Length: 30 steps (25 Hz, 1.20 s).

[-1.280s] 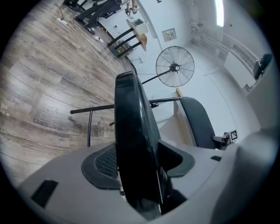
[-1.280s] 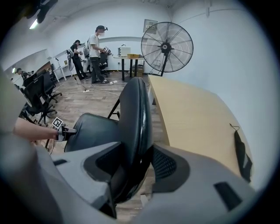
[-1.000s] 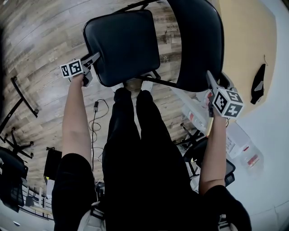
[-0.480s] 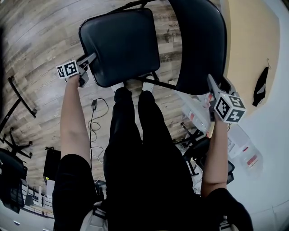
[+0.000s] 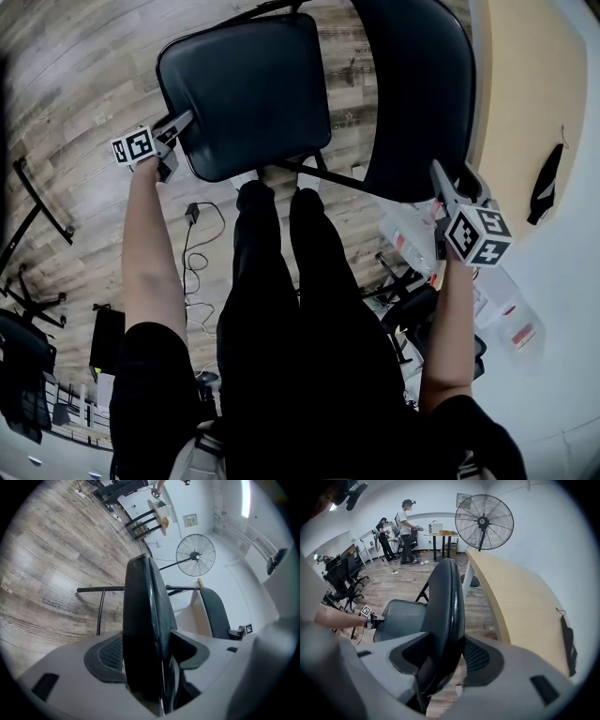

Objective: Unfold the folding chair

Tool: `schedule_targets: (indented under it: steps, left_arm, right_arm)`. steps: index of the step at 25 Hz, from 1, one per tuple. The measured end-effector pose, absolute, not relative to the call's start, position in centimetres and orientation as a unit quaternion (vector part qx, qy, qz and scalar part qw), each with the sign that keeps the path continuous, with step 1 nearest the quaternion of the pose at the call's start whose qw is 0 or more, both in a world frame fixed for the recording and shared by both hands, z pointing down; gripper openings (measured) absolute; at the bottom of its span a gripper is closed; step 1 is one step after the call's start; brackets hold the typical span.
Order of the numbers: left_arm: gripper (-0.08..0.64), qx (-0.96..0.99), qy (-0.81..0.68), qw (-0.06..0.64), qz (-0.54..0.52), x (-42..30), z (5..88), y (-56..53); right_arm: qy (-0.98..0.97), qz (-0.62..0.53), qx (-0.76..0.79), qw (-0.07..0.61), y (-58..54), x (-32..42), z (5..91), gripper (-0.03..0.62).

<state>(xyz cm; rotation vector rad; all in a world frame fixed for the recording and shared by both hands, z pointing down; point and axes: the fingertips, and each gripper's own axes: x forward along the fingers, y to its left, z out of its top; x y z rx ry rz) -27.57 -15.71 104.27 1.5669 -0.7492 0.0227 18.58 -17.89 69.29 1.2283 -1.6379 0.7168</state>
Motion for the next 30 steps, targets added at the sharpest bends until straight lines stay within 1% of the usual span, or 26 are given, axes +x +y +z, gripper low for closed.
schedule_targets:
  steps: [9, 16, 18, 20, 22, 24, 30]
  left_arm:
    - [0.284, 0.671, -0.349, 0.654, 0.028, -28.6, 106.1, -14.8]
    - [0.285, 0.67, -0.36, 0.649, 0.021, -29.4, 106.4, -14.8]
    - [0.295, 0.667, -0.374, 0.644, 0.03, -29.9, 106.3, -14.7]
    - [0.325, 0.66, -0.398, 0.636, 0.044, -30.8, 106.0, -14.3]
    - [0.325, 0.654, -0.422, 0.625, 0.059, -31.6, 105.3, -14.0]
    - [0.325, 0.653, -0.442, 0.611, 0.071, -31.9, 103.6, -14.0]
    - [0.325, 0.67, -0.435, 0.593, 0.101, -30.8, 96.6, -13.3]
  right_arm:
    - [-0.685, 0.293, 0.475, 0.468, -16.8, 16.2, 69.3, 0.207]
    - [-0.685, 0.287, 0.478, 0.47, -16.6, 15.3, 69.5, 0.207]
    - [-0.687, 0.286, 0.476, 0.469, -16.5, 15.1, 69.5, 0.207]
    - [-0.689, 0.279, 0.475, 0.471, -16.7, 15.0, 69.0, 0.214]
    - [-0.688, 0.265, 0.483, 0.471, -17.1, 15.2, 68.1, 0.25]
    - [-0.687, 0.26, 0.496, 0.463, -17.5, 15.7, 66.6, 0.269]
    - [-0.696, 0.28, 0.503, 0.43, -17.8, 16.1, 62.9, 0.272]
